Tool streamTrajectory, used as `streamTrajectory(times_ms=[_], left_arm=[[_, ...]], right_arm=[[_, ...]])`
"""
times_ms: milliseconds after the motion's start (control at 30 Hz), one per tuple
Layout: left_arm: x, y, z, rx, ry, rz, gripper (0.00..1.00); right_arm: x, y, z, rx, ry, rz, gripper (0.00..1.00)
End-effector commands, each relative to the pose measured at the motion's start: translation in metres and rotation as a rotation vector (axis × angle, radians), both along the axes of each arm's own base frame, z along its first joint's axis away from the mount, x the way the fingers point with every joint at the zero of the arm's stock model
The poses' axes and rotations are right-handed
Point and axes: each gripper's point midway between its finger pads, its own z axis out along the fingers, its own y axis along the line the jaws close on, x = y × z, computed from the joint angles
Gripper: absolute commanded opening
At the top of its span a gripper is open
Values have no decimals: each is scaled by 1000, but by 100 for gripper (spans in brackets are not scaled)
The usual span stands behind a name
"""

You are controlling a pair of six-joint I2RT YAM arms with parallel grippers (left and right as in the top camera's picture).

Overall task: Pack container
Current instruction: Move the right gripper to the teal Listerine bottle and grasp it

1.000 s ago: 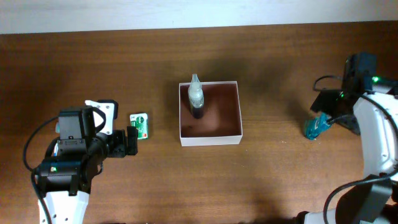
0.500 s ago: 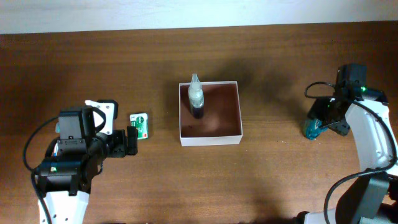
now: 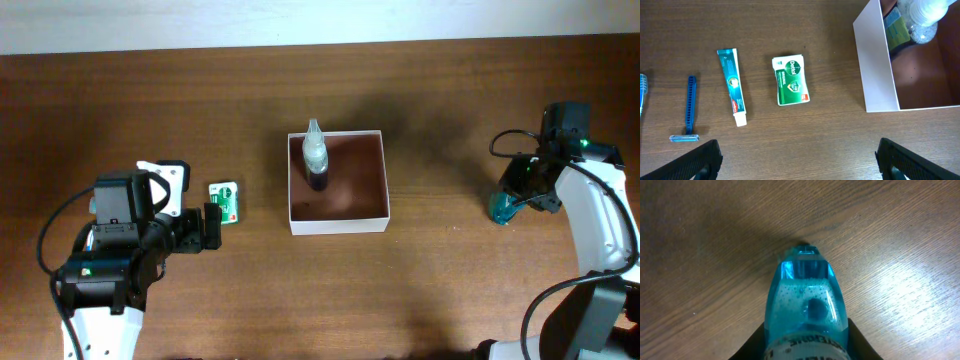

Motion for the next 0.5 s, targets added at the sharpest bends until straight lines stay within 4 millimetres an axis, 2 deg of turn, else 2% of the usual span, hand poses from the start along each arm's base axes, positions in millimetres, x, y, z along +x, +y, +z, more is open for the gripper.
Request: streamTrajectory(times_ms=[0, 133, 300, 400, 433, 467], left_arm=[[3, -1, 8, -14, -20, 5, 99], [3, -1, 8, -14, -20, 5, 99], [3, -1, 8, -14, -21, 6, 99], [3, -1, 8, -14, -20, 6, 99], [3, -1, 8, -14, -20, 6, 99], [3, -1, 8, -14, -20, 5, 99]], right_arm=[[-3, -2, -3, -6, 12, -1, 23], [-1, -2, -2, -7, 6, 0, 6], [5, 4, 11, -12, -26, 46, 4], [13, 16, 31, -30, -69, 103, 4], [19, 28, 50, -42, -102, 155, 4], [21, 34, 60, -45, -118, 174, 4]])
